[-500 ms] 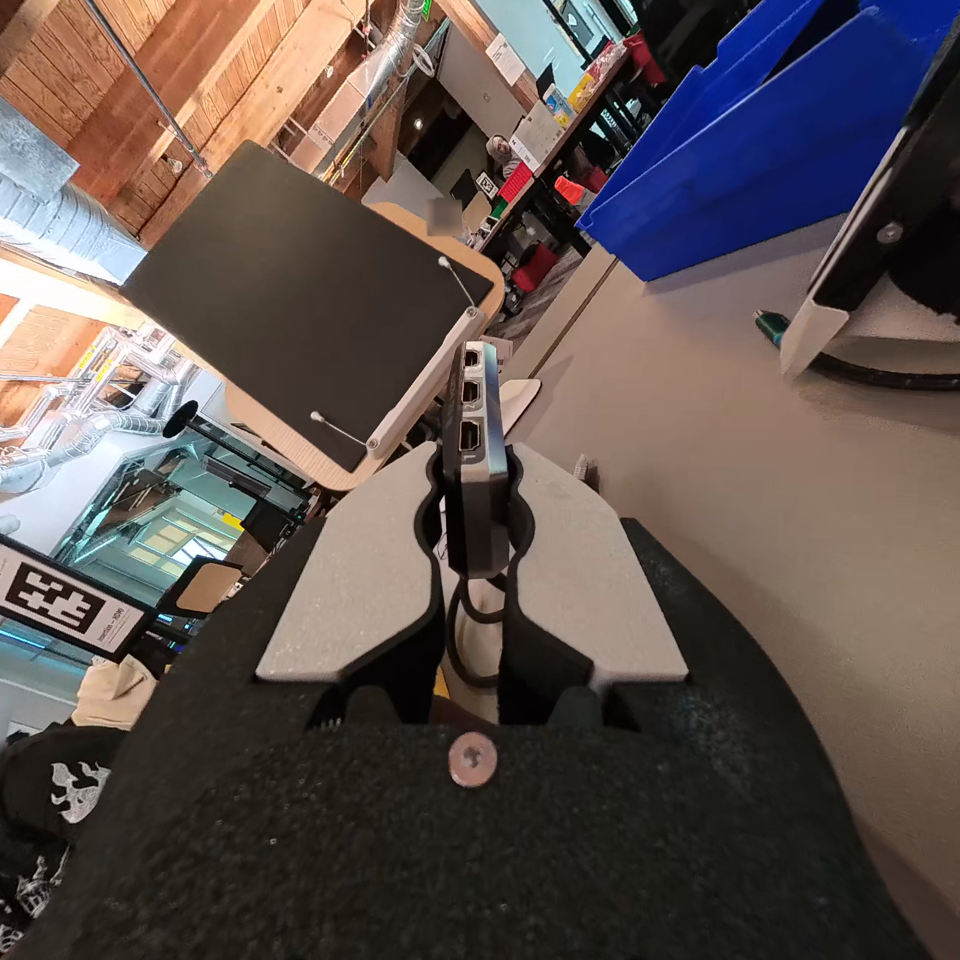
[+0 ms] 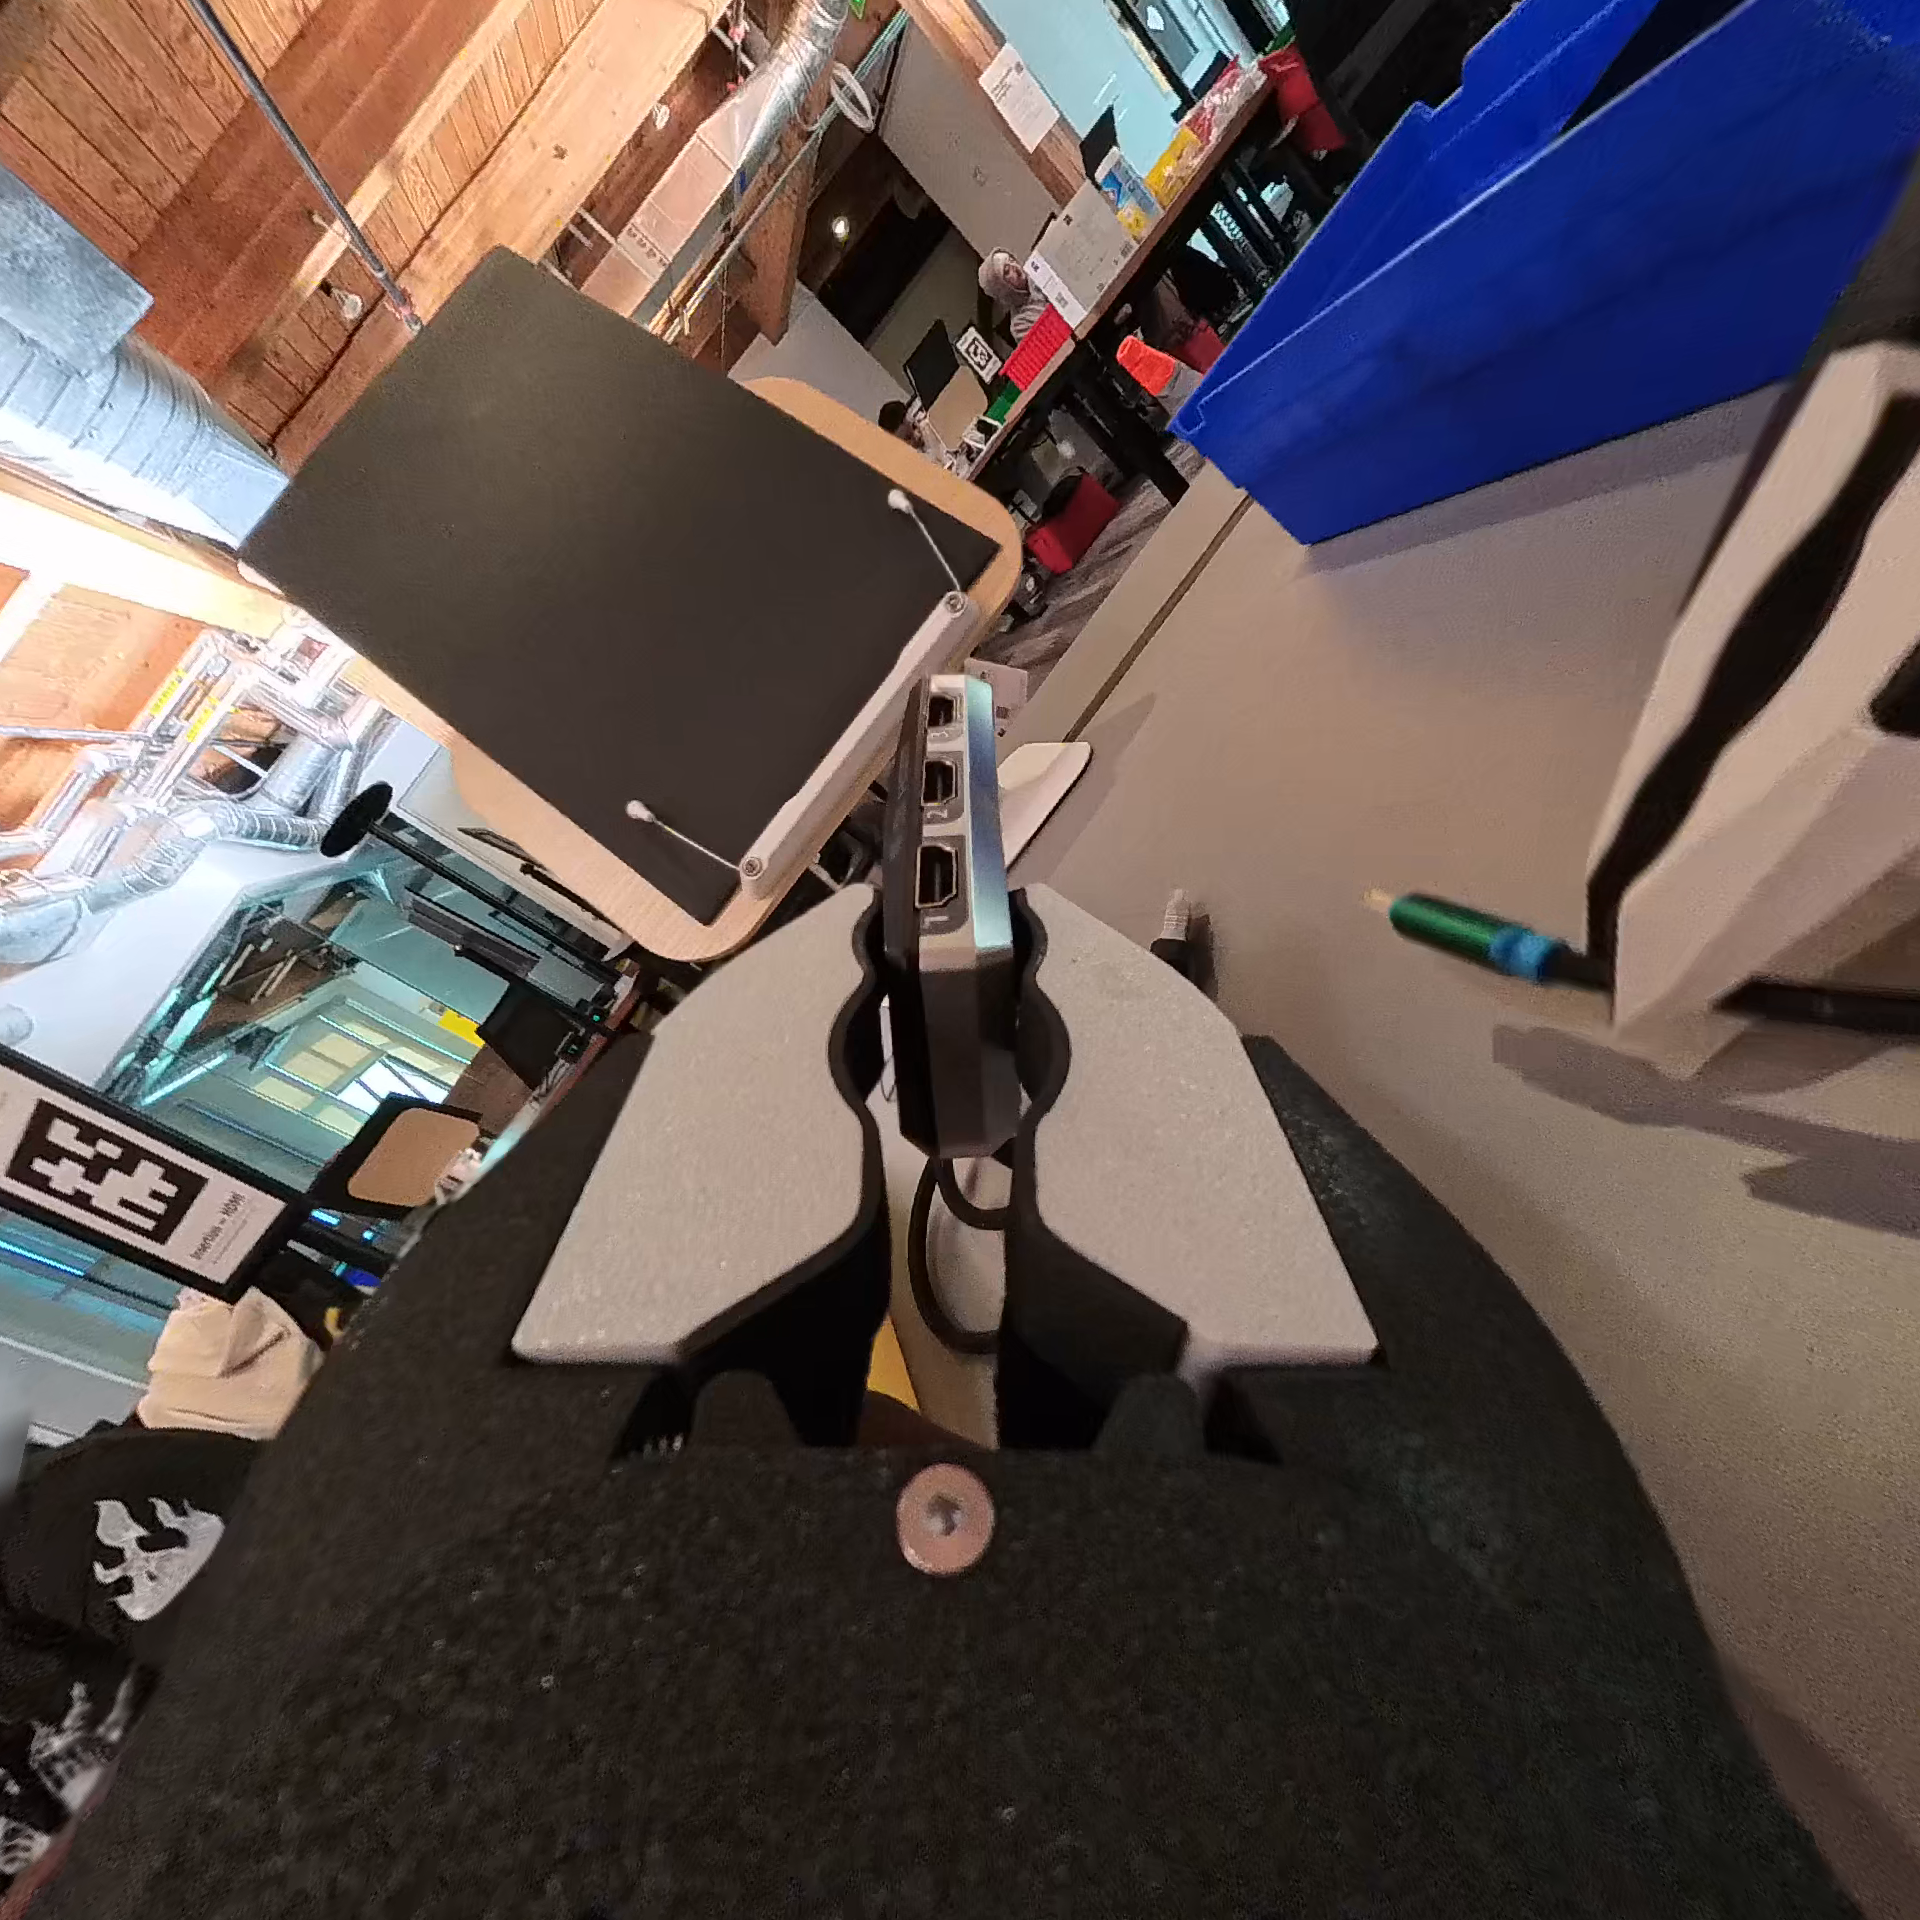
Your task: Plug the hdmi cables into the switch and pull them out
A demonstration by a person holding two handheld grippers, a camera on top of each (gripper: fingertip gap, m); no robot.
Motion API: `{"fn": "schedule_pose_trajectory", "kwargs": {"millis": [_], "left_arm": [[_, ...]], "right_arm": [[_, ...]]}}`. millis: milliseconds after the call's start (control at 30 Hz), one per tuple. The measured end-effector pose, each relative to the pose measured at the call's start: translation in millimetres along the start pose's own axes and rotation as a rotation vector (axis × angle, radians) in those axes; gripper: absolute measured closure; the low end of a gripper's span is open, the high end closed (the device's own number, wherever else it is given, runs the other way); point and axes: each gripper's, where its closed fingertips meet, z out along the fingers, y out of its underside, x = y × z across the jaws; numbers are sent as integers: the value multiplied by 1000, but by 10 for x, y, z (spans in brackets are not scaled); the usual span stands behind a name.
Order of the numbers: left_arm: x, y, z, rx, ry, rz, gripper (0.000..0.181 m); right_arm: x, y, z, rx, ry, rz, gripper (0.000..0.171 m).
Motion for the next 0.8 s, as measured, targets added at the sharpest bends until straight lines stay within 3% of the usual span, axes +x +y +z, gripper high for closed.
{"fn": "schedule_pose_trajectory", "kwargs": {"millis": [100,167,267,333,533,700,800], "left_arm": [[-42,27,-3,-10,-2,-32,160],[-61,38,-12,-15,-6,-46,160],[-64,32,-35,-13,-10,-40,160],[-47,33,-49,-7,-10,-28,160],[-55,33,-26,5,0,-36,160],[-70,27,-12,7,2,-39,160],[-89,48,-7,2,2,-48,160]], "right_arm": [[-125,23,71,-12,-69,58,144],[-152,-86,-78,48,-84,53,141],[290,-232,-640,196,163,-43,141],[696,-133,-1033,208,376,-105,141],[1040,435,-1153,76,507,-40,141],[914,278,-1054,28,523,-75,141],[796,174,-1046,-291,597,-183,140]]}}
